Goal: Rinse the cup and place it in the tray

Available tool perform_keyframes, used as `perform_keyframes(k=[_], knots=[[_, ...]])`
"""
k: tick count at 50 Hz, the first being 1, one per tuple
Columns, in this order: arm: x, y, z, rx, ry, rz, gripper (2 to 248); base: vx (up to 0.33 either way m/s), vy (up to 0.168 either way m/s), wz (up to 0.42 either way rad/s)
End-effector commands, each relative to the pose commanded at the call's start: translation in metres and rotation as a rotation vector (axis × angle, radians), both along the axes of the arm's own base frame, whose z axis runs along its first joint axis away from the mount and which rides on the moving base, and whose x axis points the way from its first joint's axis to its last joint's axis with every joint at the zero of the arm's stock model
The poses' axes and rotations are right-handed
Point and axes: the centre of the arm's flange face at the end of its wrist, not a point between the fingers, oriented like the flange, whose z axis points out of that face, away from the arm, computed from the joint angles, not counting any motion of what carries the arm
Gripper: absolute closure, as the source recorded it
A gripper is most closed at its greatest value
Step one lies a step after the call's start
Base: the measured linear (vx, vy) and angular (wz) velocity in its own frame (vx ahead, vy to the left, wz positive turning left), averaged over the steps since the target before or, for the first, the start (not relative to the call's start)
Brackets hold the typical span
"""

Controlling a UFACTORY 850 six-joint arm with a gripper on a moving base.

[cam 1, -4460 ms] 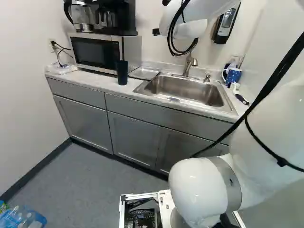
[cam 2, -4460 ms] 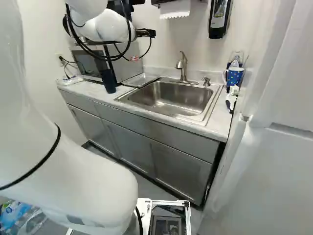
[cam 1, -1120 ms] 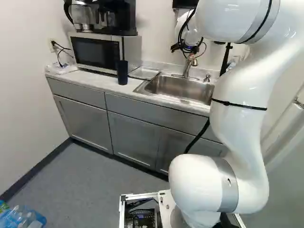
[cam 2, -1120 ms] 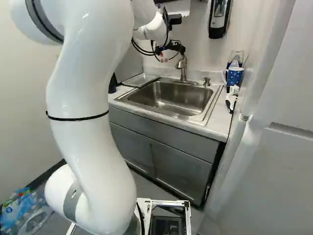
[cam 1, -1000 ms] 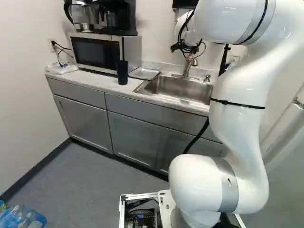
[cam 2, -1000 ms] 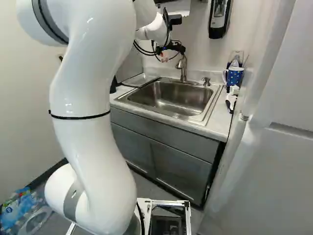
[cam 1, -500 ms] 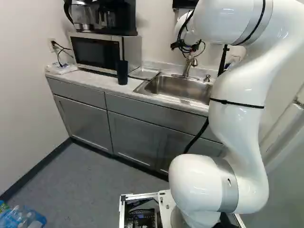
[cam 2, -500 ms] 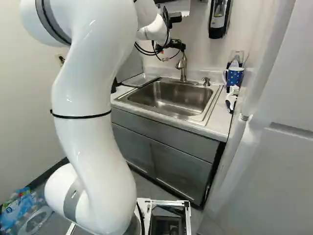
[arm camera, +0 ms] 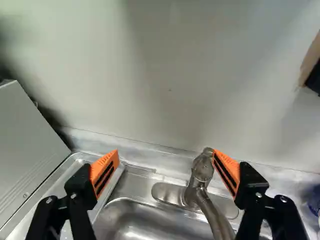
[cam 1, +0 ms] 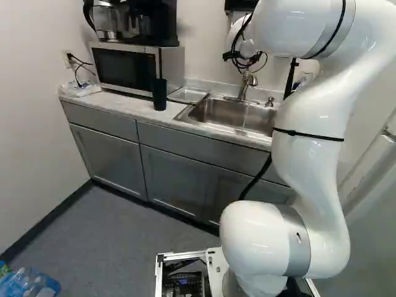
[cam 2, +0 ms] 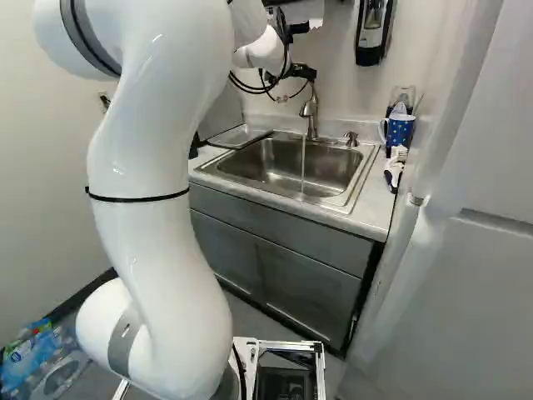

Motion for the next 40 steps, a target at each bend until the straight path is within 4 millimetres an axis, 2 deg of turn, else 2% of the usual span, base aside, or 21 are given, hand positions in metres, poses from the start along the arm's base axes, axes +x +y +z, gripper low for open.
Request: perform_keyframes(k=[22,40], knots=[[-0.003,0.000,0.000,0.000,0.001,-0.001,3,0.000,0.000,0.000],[-0.032,-0.006,0.003,0.003,0.013,-0.020,3,0.000,0.000,0.000]])
